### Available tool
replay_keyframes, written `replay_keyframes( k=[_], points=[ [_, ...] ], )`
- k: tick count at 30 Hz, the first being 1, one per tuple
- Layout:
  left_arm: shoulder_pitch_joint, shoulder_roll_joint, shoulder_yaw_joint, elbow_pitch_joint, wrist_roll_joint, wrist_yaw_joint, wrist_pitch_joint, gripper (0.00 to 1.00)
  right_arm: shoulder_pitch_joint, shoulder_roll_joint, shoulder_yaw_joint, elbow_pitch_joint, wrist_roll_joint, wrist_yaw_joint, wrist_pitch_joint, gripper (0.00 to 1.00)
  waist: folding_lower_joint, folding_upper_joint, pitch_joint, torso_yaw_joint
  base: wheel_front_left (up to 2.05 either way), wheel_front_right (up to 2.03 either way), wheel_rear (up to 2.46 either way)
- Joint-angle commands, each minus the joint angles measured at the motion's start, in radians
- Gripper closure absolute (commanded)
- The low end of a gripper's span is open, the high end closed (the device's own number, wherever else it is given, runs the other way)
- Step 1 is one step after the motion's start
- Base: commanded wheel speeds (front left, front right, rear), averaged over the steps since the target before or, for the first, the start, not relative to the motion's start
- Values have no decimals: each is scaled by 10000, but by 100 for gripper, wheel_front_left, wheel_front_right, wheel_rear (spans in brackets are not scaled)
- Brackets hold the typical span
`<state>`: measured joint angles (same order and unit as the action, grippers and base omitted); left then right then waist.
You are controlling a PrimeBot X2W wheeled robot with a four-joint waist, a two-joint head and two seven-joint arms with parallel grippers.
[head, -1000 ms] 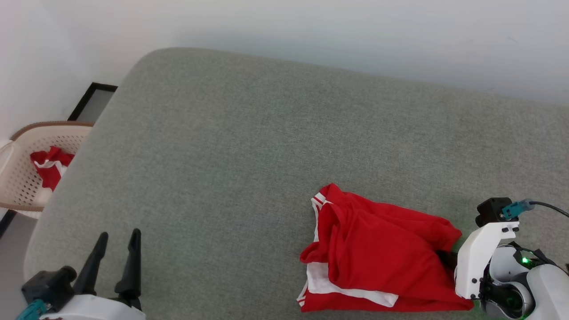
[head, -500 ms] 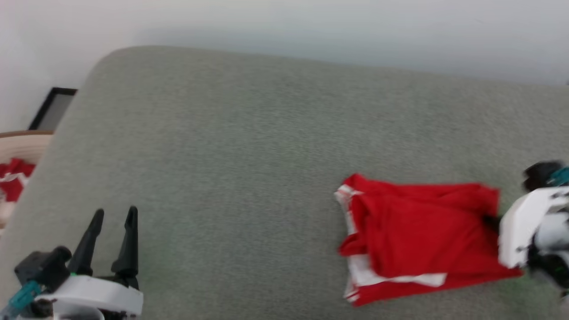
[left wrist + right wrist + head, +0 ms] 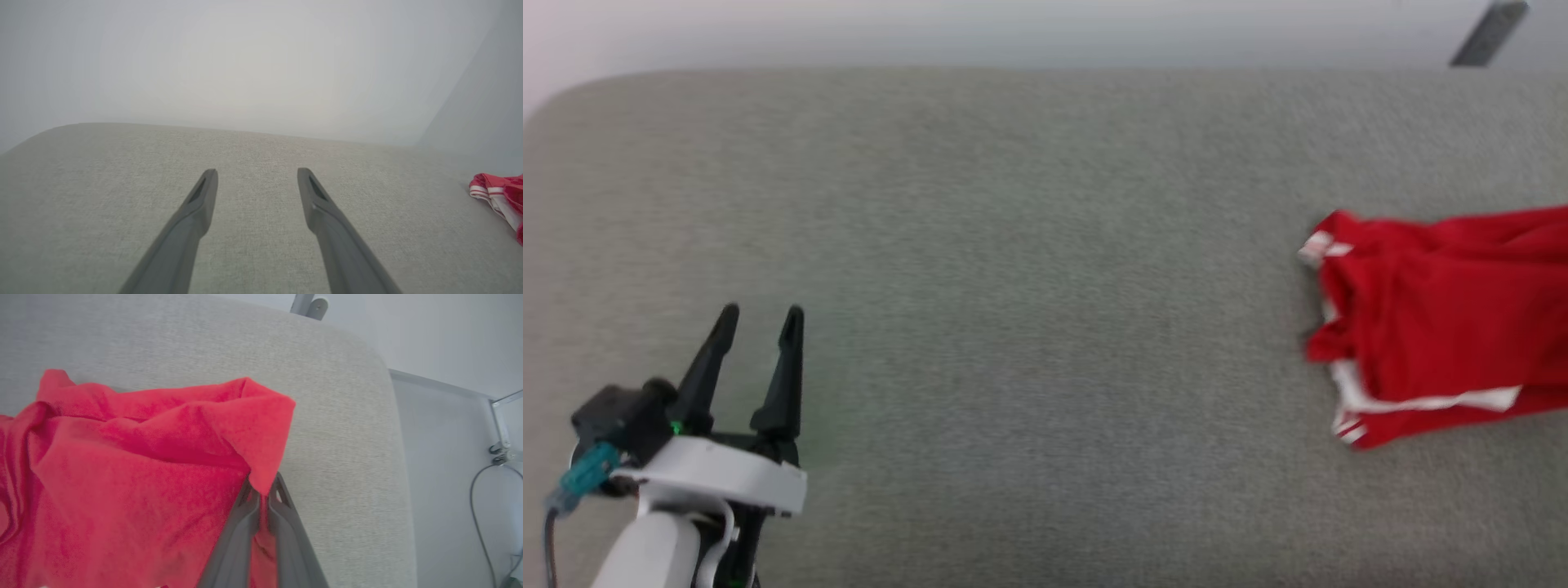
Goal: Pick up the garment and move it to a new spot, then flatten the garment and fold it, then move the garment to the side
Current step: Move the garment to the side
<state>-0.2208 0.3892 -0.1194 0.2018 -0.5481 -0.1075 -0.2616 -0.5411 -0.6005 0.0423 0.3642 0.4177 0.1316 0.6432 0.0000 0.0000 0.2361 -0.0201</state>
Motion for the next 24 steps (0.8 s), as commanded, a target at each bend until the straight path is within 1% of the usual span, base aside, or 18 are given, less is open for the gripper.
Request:
replay_keyframes(
  k=[1, 7, 9, 15, 19, 21, 24],
  points=[
    [-221, 61, -48, 21, 71, -69, -36, 0, -204, -217, 79, 71, -176, -21, -189, 100, 0, 0, 576, -585, 0, 0, 0],
    [-847, 223, -349, 112, 59, -161, -24, 0, -992, -1021, 227, 824, -534, -21, -1027, 100, 0, 0, 1155, -1051, 0, 0, 0],
    [-994, 314, -438, 132, 47, -161, -24, 0, -1202, -1272, 295, 1068, -812, -21, -1310, 100, 0, 0, 1345, -1166, 0, 0, 0],
    [-1448, 480, -685, 153, -12, -210, -24, 0, -1787, -1740, 145, 1769, -1633, -21, -2210, 100, 0, 0, 1856, -1333, 0, 0, 0],
    [-1679, 578, -829, 167, -46, -228, -21, 0, -2009, -1857, 26, 2108, -2410, -21, -2734, 100, 0, 0, 2106, -1310, 0, 0, 0],
    [-1760, 651, -894, 160, -81, -236, -21, 0, -2088, -1872, -99, 2347, -2780, -21, -2827, 100, 0, 0, 2207, -1276, 0, 0, 0],
    [-1873, 720, -968, 151, -169, -242, -22, 0, -2169, -1661, -353, 2719, -3122, -21, -2874, 100, 0, 0, 2327, -1223, 0, 0, 0]
  ],
)
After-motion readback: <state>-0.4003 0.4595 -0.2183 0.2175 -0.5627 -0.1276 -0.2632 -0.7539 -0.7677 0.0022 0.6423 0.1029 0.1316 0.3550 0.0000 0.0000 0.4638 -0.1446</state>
